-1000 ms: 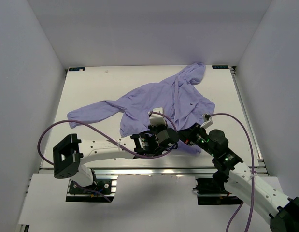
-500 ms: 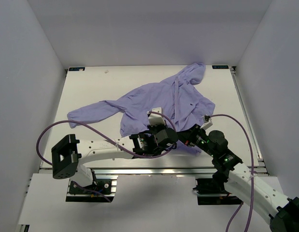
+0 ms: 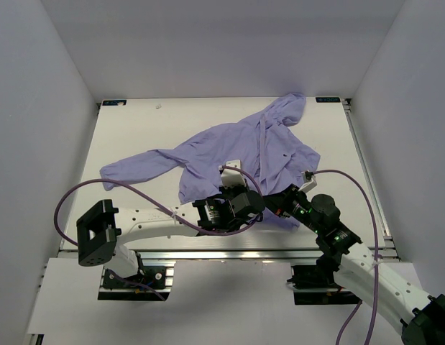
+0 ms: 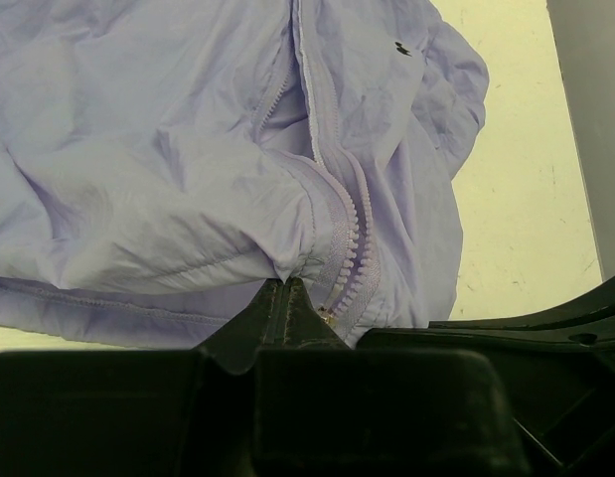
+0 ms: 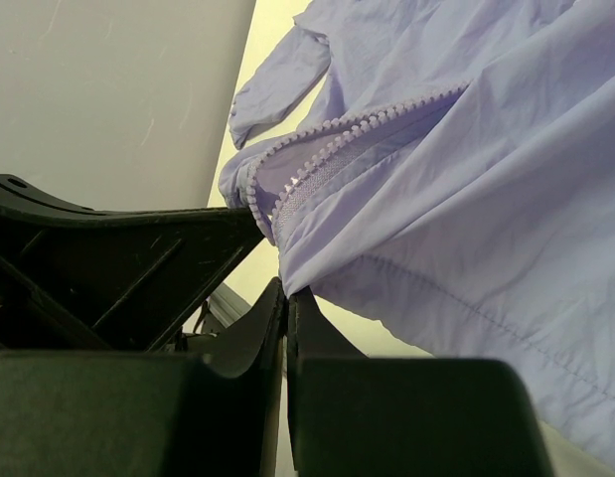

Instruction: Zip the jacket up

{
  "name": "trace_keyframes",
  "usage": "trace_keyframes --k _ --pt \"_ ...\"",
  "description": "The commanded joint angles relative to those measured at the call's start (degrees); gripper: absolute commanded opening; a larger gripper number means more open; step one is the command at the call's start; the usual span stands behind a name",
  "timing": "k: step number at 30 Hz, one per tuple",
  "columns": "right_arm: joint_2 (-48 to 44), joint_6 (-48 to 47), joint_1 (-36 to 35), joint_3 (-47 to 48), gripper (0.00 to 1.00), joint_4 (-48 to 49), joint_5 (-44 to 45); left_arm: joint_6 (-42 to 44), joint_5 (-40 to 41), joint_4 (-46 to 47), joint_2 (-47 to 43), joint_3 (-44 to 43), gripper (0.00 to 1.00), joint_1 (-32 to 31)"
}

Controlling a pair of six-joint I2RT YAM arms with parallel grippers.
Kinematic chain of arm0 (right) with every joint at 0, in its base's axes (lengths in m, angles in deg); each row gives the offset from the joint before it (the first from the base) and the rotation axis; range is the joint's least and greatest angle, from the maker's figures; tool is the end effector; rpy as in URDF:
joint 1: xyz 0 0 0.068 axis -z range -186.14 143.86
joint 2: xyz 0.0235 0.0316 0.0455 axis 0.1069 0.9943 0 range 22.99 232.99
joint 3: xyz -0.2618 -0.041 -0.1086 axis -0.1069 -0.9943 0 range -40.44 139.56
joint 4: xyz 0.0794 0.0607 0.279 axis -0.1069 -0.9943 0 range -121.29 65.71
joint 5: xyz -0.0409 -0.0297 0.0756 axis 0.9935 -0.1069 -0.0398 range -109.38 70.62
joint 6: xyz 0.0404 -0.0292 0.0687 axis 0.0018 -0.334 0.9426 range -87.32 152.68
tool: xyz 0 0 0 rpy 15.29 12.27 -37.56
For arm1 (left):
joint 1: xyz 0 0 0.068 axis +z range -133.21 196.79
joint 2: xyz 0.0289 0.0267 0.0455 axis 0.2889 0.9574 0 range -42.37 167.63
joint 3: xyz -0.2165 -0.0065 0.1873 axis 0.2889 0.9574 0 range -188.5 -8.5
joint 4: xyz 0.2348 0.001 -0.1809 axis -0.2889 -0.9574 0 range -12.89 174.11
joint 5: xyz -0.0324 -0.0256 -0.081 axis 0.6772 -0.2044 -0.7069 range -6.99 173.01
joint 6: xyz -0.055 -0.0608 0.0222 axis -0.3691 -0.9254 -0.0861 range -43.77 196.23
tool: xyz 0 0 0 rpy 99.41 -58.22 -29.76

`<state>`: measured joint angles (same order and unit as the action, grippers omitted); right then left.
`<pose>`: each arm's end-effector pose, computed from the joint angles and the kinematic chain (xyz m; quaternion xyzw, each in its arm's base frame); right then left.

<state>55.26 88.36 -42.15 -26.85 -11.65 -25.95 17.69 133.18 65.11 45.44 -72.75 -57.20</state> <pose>0.1716 0.1355 0.2128 0.0890 0.7378 0.5087 0.4346 0.1604 -0.3509 0.2512 -0.0576 0.8445 -0.1774 0.5020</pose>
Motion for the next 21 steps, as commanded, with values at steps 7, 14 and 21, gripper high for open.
trace_keyframes --k 7,14,21 --pt "-0.63 -1.28 -0.03 1.18 0.0 4.32 -0.02 -0.61 0.45 0.02 -2.38 0.53 0.0 -0.27" --pt "-0.46 -1.19 -0.03 1.27 0.0 4.76 -0.2 -0.61 0.28 0.2 -2.55 0.7 0.0 -0.27" --pt "-0.37 -1.1 -0.03 1.36 0.0 5.29 -0.2 -0.43 0.1 0.64 -2.82 1.14 0.0 -0.18"
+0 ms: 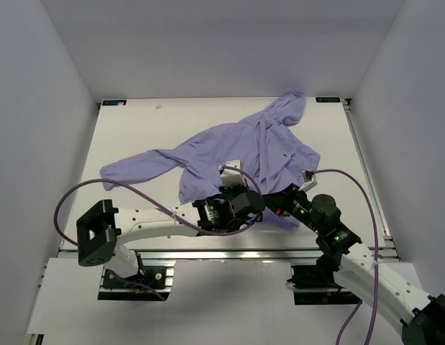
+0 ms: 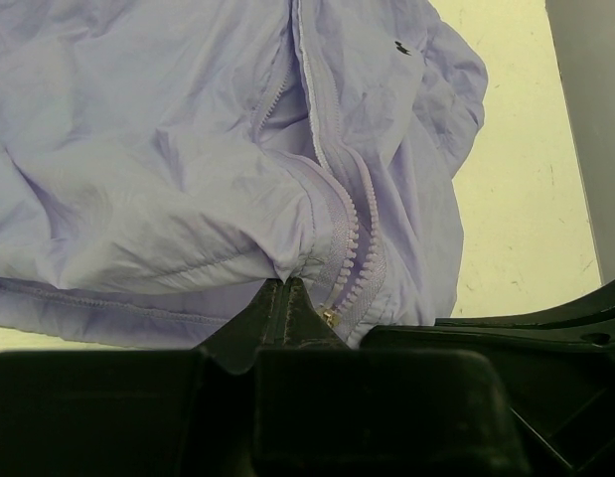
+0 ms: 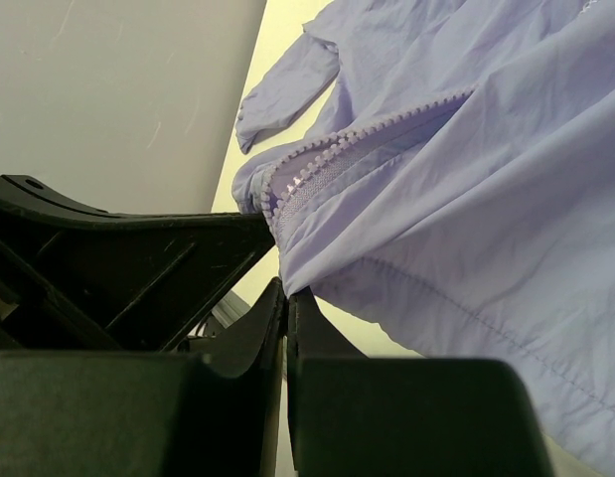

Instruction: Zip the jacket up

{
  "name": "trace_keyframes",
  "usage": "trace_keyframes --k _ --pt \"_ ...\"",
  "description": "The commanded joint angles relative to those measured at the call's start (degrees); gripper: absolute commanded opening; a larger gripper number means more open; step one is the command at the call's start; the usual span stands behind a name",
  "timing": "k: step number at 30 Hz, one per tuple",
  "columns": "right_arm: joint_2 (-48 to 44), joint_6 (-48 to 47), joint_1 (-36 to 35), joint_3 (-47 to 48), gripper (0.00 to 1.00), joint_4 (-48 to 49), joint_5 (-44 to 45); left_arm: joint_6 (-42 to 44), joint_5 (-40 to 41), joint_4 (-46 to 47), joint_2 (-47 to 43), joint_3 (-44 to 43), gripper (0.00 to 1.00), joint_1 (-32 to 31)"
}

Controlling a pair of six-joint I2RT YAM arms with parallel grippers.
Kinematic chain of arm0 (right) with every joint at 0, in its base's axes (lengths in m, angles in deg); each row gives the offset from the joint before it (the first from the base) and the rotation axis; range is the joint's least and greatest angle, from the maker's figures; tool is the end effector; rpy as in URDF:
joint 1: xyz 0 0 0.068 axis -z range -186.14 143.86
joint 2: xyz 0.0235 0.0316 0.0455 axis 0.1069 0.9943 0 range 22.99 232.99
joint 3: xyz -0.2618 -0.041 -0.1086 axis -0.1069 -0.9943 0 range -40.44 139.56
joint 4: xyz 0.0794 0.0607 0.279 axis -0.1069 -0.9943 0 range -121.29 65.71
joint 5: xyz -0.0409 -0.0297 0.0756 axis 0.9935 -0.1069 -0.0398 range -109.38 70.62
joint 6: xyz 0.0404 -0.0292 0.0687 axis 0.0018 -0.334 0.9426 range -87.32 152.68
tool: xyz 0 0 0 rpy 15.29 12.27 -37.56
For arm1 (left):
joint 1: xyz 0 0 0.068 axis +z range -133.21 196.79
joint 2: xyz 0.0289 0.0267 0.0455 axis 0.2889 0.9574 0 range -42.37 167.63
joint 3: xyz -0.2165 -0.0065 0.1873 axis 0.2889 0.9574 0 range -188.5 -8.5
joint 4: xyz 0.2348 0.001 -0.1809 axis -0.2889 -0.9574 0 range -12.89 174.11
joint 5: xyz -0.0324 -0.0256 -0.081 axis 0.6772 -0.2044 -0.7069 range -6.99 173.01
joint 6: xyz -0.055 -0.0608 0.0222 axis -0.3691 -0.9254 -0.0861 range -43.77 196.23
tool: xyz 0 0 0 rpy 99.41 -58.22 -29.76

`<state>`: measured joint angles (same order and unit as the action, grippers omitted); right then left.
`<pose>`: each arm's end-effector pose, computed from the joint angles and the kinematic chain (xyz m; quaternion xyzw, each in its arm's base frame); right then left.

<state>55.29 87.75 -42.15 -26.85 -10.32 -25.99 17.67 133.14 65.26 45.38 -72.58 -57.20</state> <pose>0.1719 0.1358 0.2161 0.0831 0.7309 0.5123 0.4433 0.1603 -0.3506 0.2507 -0.0577 0.8445 -0.1779 0.5018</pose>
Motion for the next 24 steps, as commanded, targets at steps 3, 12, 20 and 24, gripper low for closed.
trace_keyframes --k 3,12,20,24 --pt "-0.3 -0.66 0.06 1.53 0.0 3.86 0.11 -0.15 -0.38 1.35 -3.1 1.49 0.0 -0.18" --pt "-0.04 -2.51 0.15 3.03 0.0 3.78 0.72 2.22 -3.81 7.58 -7.67 8.16 0.0 -0.18" --pt "0.4 -2.94 0.59 3.46 0.0 3.43 0.37 4.6 -5.92 10.52 -9.87 10.73 0.0 -0.1" --pt "0.75 -5.22 0.68 5.39 0.0 -6.04 -1.63 3.2 -3.03 5.69 -9.61 9.14 0.0 -0.18"
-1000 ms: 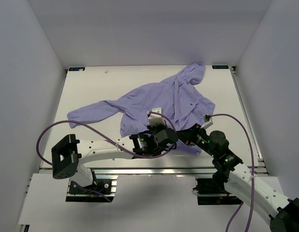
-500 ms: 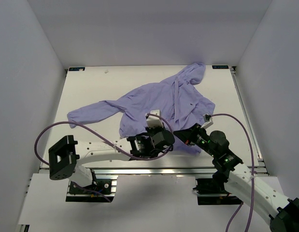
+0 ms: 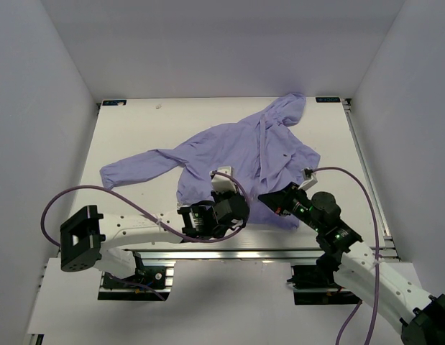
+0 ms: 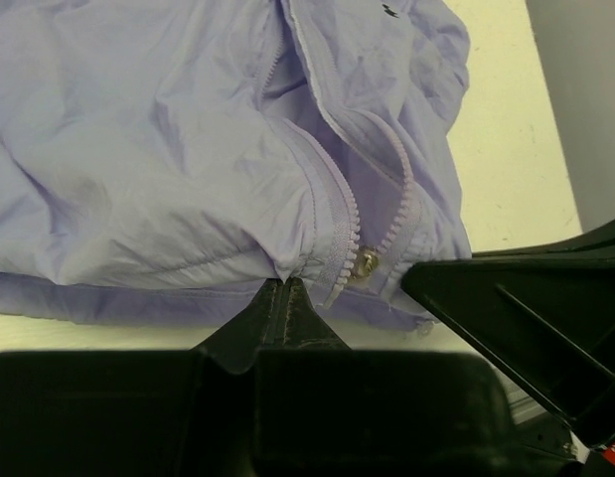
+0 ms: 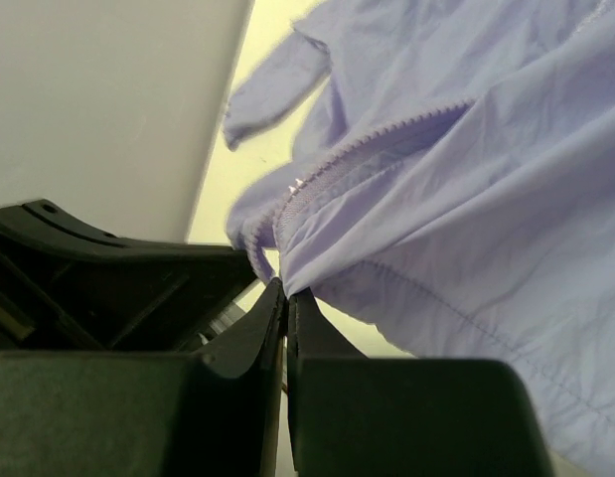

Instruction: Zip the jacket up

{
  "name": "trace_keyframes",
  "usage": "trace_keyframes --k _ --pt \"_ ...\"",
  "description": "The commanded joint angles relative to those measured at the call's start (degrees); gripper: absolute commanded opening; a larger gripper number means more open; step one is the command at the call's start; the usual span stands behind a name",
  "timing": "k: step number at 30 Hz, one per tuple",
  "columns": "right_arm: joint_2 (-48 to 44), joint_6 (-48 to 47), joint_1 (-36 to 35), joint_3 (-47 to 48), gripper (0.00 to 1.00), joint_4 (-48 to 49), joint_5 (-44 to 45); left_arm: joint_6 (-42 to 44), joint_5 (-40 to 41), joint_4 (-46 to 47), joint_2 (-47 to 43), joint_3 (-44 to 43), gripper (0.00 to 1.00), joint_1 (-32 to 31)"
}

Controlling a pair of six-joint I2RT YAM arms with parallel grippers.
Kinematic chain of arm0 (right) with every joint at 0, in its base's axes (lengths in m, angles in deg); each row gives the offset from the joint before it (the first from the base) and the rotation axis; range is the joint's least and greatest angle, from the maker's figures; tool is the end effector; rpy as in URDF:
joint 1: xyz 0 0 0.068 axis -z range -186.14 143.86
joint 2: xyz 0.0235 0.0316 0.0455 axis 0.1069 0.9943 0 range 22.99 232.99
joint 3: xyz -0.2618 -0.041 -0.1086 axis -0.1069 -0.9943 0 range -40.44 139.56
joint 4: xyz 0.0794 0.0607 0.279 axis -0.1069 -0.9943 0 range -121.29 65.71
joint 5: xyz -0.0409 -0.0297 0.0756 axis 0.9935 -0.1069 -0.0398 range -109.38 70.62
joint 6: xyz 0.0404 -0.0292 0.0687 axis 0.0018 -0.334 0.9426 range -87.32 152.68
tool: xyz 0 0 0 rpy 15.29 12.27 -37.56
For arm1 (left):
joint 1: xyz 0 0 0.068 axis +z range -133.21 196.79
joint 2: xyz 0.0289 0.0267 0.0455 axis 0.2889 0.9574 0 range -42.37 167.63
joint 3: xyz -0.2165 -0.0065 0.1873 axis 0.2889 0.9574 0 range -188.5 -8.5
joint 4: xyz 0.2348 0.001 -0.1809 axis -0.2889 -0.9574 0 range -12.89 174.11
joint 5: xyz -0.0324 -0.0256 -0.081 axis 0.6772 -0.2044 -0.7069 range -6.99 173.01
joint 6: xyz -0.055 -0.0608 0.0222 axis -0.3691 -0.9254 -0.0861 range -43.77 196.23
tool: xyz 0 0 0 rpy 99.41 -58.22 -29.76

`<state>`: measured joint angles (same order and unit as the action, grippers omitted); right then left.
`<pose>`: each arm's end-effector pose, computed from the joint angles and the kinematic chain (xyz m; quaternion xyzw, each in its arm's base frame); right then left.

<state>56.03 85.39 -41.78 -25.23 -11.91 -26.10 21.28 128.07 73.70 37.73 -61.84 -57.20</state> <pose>0.1745 0.1361 0.2217 0.0706 0.7363 0.4990 0.4514 0.1479 -0.3237 0.2374 -0.0313 0.8440 -0.2230 0.4868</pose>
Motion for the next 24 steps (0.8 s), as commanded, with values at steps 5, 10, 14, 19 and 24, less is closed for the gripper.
trace_keyframes --k 5,10,14,19,24 --pt "9.22 -9.82 0.31 8.26 0.0 -27.03 -6.37 -0.32 3.11 -4.17 -1.87 -0.8 0.0 -0.18" --pt "17.49 -13.42 0.31 8.0 0.0 -31.46 -8.22 -0.58 -1.19 -6.63 -0.56 -0.36 0.0 0.26" --pt "19.96 -15.0 0.22 8.35 0.0 -32.42 -7.16 -0.85 -5.41 -11.37 0.32 0.61 0.0 0.78" --pt "21.72 -17.9 0.04 6.95 0.18 -29.7 -10.94 -0.32 -10.78 -13.92 0.85 1.66 0.0 0.78" --pt "21.11 -19.39 -0.31 6.16 0.35 -27.68 -11.65 0.02 -11.22 -13.41 0.24 2.19 0.0 0.78"
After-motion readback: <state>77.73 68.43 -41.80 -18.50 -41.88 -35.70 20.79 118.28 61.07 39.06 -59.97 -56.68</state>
